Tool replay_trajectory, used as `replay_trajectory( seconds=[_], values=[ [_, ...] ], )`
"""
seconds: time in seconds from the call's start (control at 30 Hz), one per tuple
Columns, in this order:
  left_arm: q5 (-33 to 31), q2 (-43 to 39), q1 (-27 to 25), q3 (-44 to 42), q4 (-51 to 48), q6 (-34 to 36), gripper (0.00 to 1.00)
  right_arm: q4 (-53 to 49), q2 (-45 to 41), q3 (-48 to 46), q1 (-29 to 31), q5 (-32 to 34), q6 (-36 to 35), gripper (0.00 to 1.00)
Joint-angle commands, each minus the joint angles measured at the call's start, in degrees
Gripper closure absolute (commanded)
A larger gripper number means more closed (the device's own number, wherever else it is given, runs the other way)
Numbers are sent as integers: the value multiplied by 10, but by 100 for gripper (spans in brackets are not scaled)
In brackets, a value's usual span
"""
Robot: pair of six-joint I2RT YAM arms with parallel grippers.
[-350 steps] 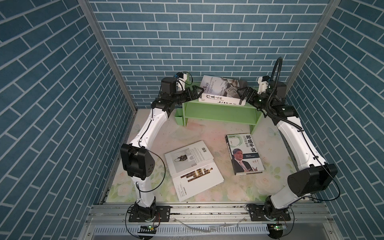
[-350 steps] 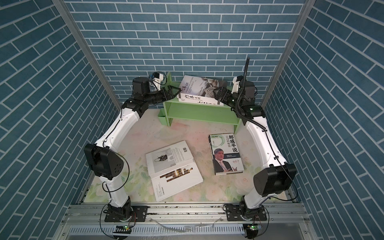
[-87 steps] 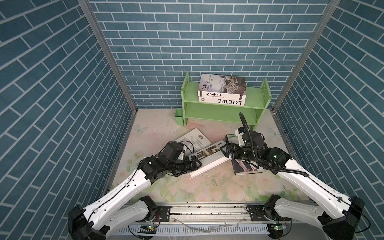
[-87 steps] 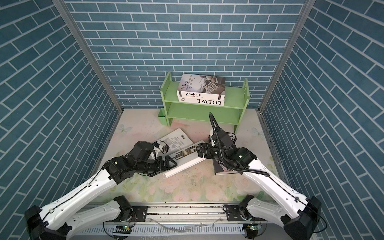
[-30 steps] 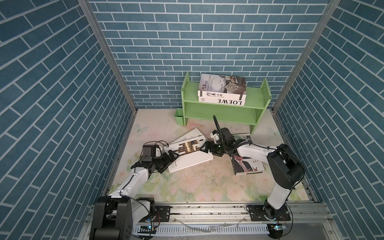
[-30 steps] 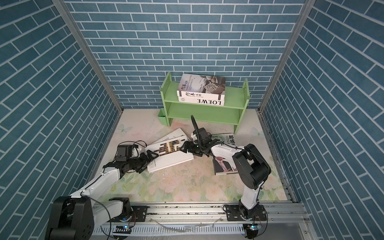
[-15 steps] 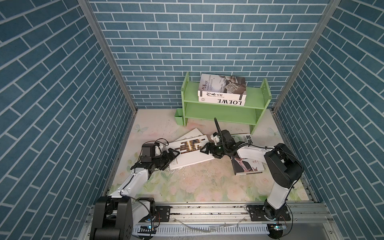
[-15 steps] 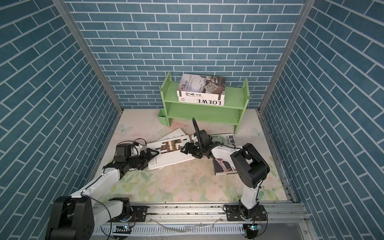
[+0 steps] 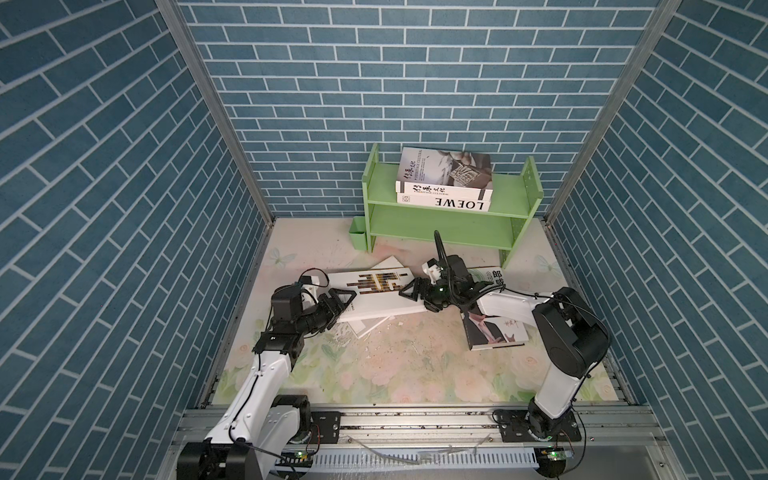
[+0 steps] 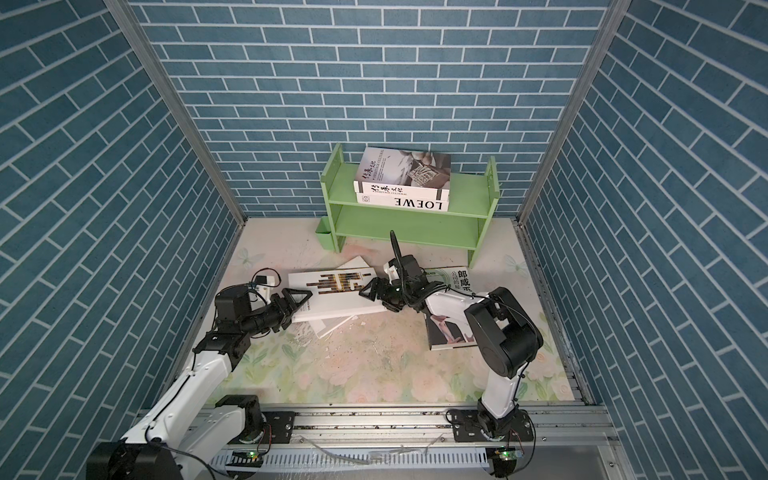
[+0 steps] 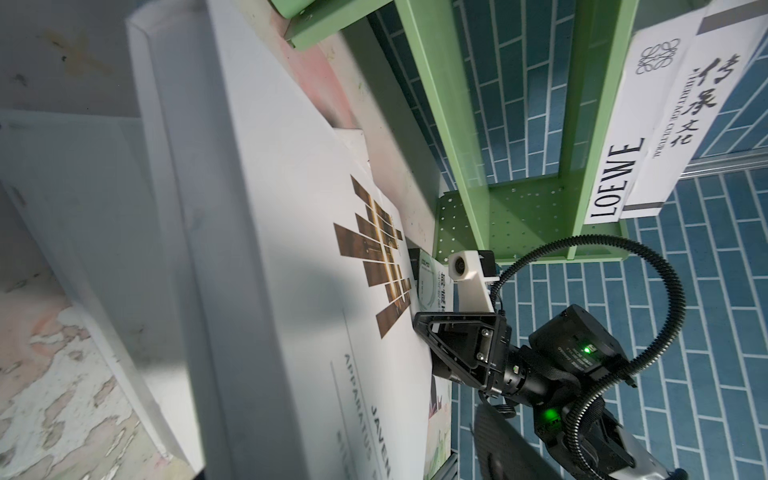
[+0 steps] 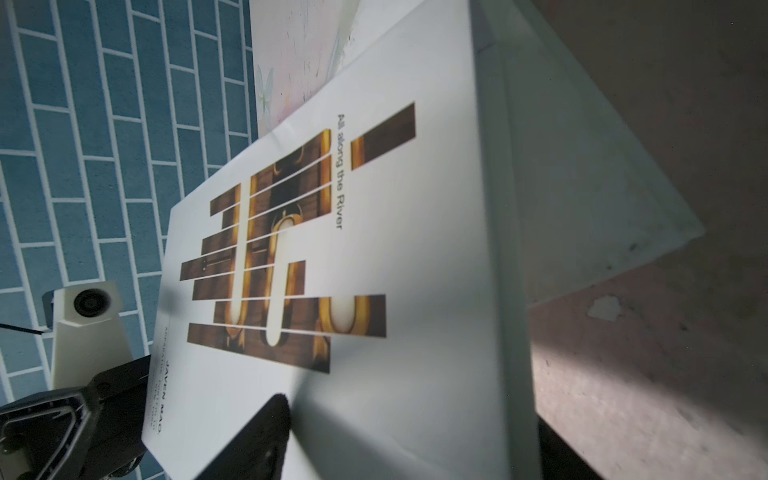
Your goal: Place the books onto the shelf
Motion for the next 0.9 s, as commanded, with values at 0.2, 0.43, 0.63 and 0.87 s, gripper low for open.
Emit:
replay_trajectory(
  seconds=[0.2, 0.43, 0.63, 0.87],
  values=[
    [47, -27, -3, 31, -11, -51, 43, 65, -20, -32, -3, -28, 21, 18],
    [65, -15, -3, 70, -66, -54, 57, 101, -40, -43, -6, -33, 24, 13],
    [79, -9, -3, 98, -73, -81, 65, 79, -60, -45, -9, -18, 1, 11],
    [97, 14, -2, 179, -116, -111, 70, -67, -117, -29, -12, 62, -119, 6]
  ],
)
